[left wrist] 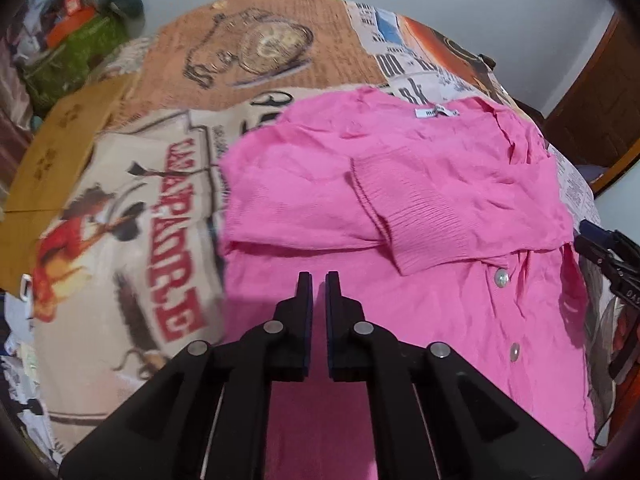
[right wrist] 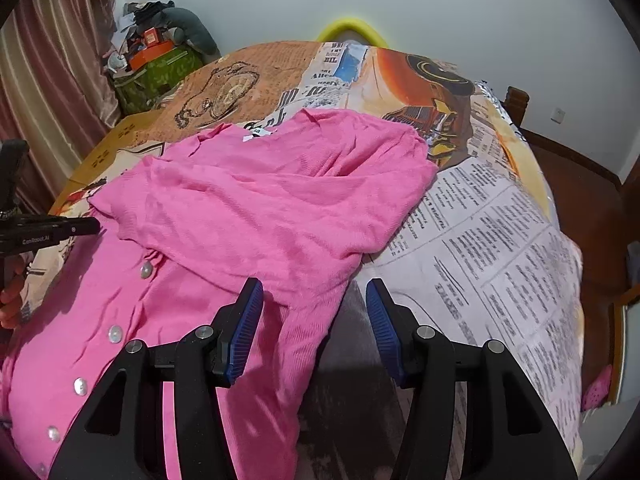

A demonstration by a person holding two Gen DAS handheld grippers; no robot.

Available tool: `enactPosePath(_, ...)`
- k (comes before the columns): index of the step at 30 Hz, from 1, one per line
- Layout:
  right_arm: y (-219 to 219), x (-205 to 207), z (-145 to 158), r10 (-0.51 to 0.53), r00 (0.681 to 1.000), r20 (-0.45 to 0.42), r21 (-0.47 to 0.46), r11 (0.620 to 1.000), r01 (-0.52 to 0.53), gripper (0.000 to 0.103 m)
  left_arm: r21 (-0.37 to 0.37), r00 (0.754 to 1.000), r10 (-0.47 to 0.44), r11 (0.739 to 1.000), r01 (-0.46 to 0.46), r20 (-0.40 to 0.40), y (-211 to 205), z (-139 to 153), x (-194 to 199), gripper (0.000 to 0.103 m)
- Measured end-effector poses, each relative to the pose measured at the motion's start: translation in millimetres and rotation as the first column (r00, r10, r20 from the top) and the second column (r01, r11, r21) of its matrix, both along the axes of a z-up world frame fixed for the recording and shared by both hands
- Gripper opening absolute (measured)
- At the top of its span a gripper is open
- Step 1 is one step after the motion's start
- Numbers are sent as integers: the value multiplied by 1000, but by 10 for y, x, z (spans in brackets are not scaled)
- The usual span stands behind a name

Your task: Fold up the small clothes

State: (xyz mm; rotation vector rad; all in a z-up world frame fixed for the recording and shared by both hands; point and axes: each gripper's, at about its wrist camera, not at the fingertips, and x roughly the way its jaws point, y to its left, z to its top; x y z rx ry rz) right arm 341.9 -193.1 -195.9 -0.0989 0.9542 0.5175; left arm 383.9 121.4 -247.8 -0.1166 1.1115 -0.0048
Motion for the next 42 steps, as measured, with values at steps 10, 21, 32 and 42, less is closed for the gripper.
enactPosePath(10,-199,-404,490,-42,998,50,37,998,40,56,53,995,28,998,-34,98,138,592,-558,41)
enactPosePath(21,-319,-951,649,-34,998,54,30,999,32,62,35,998,38,999,-39,53,200,575,-1163,57)
enactPosePath(32,-324,-1121,-18,-45,989,-143,-32,999,41,62,-4,996,26,1000,-26,-85,113,23,-1346,57)
enactPosePath(42,-200,-1128,-234,-13,982,-190,-8,1000,12,60,-89,997,18,996,-25,-77,117,-97,-1444,33)
